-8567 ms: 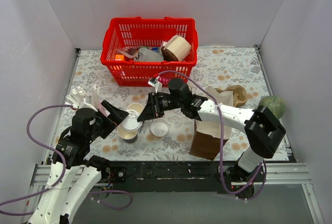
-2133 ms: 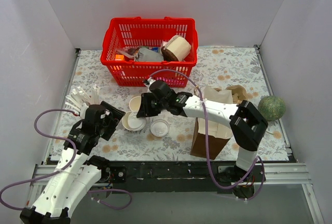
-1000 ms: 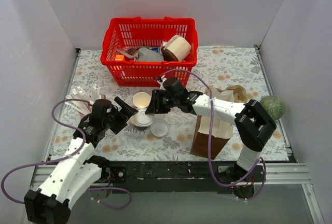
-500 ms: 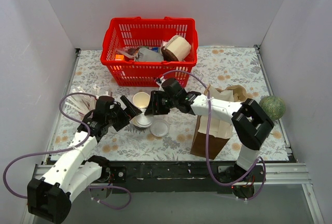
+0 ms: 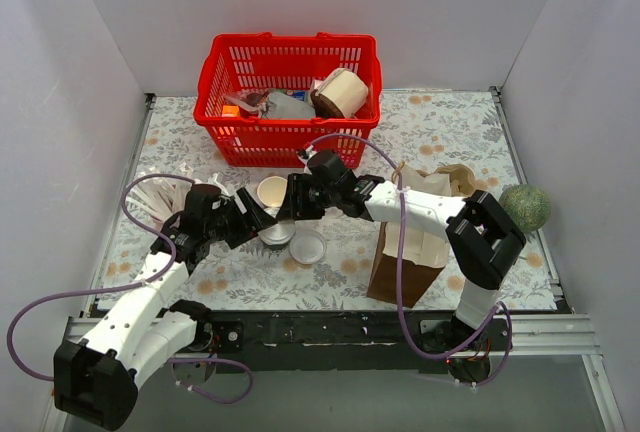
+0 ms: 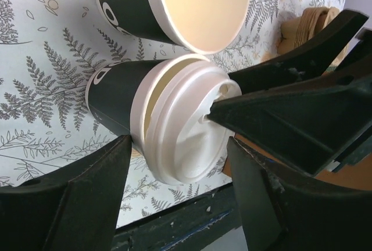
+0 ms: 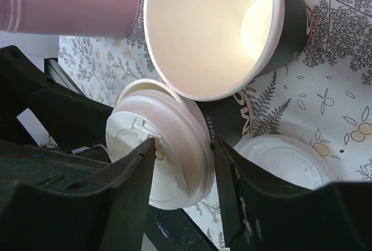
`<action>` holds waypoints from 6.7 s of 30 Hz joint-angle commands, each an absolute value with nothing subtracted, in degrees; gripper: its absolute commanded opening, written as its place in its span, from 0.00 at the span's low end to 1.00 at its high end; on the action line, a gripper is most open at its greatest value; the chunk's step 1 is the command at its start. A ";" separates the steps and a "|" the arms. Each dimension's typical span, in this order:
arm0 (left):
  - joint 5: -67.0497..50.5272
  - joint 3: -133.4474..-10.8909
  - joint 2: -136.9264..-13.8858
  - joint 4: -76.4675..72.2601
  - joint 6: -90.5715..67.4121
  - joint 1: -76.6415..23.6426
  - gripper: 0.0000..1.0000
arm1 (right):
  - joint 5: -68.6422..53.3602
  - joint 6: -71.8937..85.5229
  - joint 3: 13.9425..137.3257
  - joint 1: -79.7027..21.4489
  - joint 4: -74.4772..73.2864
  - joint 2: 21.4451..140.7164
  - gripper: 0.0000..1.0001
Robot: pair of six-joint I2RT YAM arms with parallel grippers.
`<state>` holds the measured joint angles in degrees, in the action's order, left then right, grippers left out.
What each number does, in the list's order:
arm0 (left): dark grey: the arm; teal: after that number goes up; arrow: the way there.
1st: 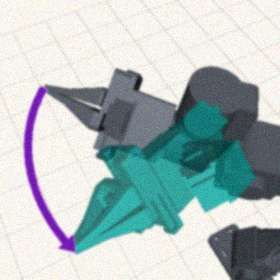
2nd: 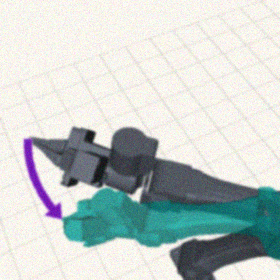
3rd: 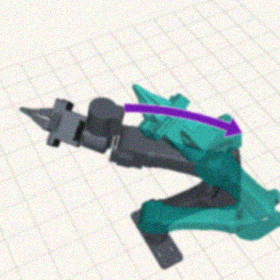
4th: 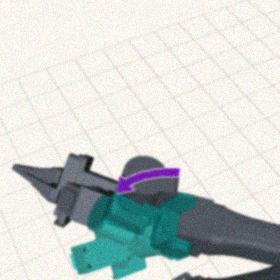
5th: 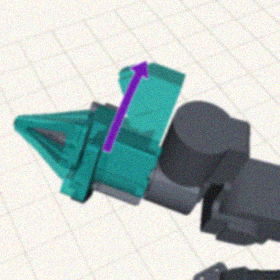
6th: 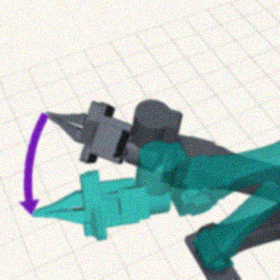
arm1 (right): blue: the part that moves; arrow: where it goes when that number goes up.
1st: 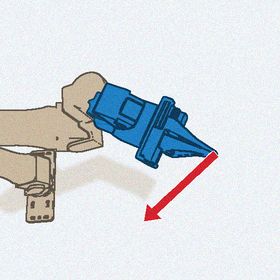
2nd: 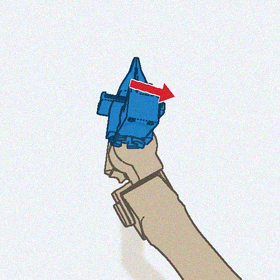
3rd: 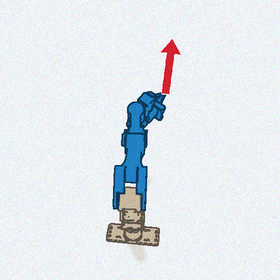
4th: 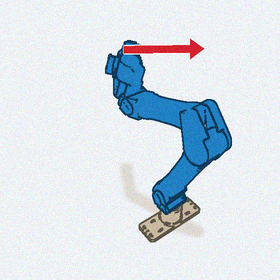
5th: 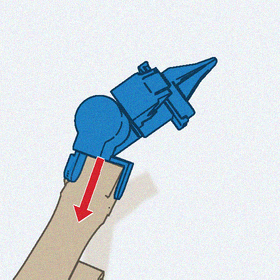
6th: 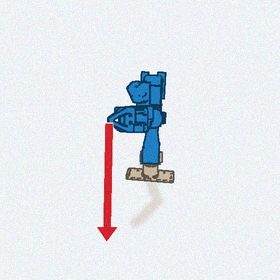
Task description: Pack the takeout coffee
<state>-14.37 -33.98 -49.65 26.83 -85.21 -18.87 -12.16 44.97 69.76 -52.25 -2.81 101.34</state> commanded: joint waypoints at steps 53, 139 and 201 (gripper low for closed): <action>-8.79 -32.43 -49.12 20.40 -89.30 -18.72 0.79 | -12.40 36.22 78.57 -51.77 -10.28 103.97 0.52; -19.25 -41.49 -58.80 25.58 -74.62 -18.81 0.68 | -13.43 20.92 78.23 -51.94 -8.99 103.54 0.37; -17.23 -37.88 -55.63 28.04 -76.82 -18.90 0.35 | -17.05 31.19 74.36 -49.22 -15.12 94.22 0.65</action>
<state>-17.61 -38.28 -56.99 27.07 -77.34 -18.61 -17.65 29.02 73.10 -49.47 -13.13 97.34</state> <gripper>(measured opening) 0.346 0.646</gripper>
